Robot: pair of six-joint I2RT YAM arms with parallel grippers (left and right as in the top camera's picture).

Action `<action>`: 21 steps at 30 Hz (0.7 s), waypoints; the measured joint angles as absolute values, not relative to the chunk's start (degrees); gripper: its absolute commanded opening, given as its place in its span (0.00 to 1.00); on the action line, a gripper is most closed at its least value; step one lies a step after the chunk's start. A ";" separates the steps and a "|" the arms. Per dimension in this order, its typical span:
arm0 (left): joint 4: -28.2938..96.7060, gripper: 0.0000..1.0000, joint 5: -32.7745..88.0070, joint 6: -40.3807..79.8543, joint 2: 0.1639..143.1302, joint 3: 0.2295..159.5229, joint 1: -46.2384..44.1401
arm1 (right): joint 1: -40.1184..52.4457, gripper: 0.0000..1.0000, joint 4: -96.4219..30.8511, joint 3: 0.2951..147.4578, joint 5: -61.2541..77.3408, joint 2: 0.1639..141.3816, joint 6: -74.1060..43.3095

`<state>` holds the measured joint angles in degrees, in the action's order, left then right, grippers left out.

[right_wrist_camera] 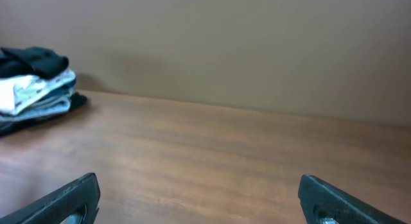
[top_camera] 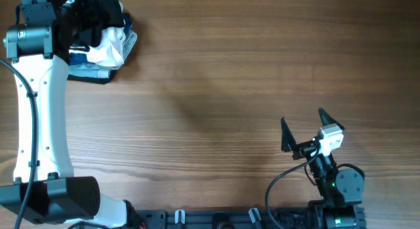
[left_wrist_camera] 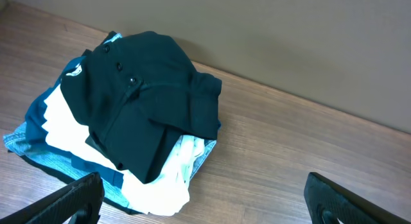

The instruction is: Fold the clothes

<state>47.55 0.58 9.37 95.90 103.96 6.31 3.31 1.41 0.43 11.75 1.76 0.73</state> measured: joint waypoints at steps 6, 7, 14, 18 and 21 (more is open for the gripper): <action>47.59 1.00 0.58 9.37 95.90 103.96 6.31 | 3.31 1.00 0.97 0.36 11.97 1.10 0.73; 47.57 1.00 0.58 9.37 95.90 103.96 6.31 | 3.29 1.00 0.97 0.36 11.97 1.10 0.73; 47.59 1.00 0.58 9.37 95.90 103.96 6.31 | 3.29 0.99 0.95 0.36 11.97 1.10 0.73; 47.59 1.00 0.58 9.37 95.90 103.96 6.31 | 3.29 1.00 0.95 0.36 11.97 1.10 0.73; 47.59 1.00 0.58 9.37 95.90 103.96 6.31 | 3.29 1.00 0.95 0.36 11.97 1.10 0.73</action>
<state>47.59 0.58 9.37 95.90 103.96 6.31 3.29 0.95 0.36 11.97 1.10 0.73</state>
